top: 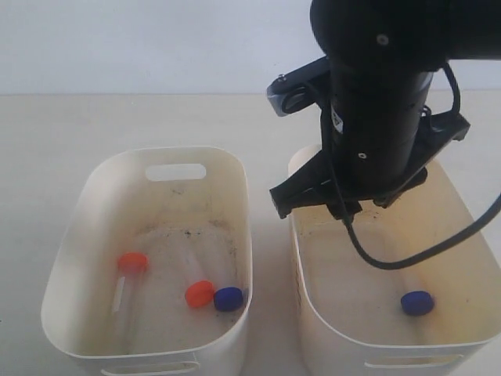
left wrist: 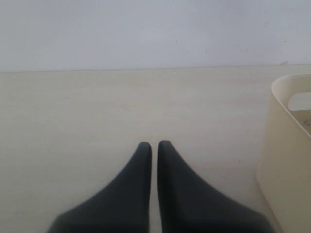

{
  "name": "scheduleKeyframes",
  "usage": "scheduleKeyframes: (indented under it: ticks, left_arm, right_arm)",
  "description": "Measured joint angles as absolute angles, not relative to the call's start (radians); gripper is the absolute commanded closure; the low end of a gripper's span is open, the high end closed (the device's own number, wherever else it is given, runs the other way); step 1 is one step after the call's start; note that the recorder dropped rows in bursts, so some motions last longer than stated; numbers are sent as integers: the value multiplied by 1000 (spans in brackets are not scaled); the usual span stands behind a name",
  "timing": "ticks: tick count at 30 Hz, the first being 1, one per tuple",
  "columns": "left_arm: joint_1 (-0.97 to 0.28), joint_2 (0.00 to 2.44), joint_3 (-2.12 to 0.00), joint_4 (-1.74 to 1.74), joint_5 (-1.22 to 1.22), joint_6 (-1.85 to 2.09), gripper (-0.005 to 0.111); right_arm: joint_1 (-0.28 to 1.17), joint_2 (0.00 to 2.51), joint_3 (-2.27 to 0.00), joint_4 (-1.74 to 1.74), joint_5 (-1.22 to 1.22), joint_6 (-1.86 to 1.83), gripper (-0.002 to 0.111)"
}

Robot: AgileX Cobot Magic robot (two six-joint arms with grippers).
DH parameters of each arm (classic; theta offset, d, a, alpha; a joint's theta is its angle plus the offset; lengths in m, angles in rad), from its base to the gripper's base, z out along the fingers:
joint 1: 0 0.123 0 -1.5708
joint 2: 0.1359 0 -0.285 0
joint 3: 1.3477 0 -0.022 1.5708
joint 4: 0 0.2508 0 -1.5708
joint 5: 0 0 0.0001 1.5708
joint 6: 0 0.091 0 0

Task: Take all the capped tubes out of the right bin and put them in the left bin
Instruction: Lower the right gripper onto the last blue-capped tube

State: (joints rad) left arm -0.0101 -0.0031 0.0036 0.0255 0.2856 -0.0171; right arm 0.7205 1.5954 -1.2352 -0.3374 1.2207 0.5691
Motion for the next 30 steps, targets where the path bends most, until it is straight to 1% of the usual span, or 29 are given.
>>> scheduleKeyframes:
  ticks: [7,18,25,30]
  left_arm:
    - [-10,-3,4,25,286,-17,102]
    - [-10,-3,4,25,286,-17,102]
    - [-10,-3,4,25,286,-17,102]
    - [-10,-3,4,25,286,-17,102]
  right_arm:
    - [721,1595,-1221,-260,1219,674,66]
    - [721,1595,-1056,-163,1221,793,66]
    - [712,1595,-1048,-144,1219,795,66]
    - [671,1582,-1048,-128,1219,786,66]
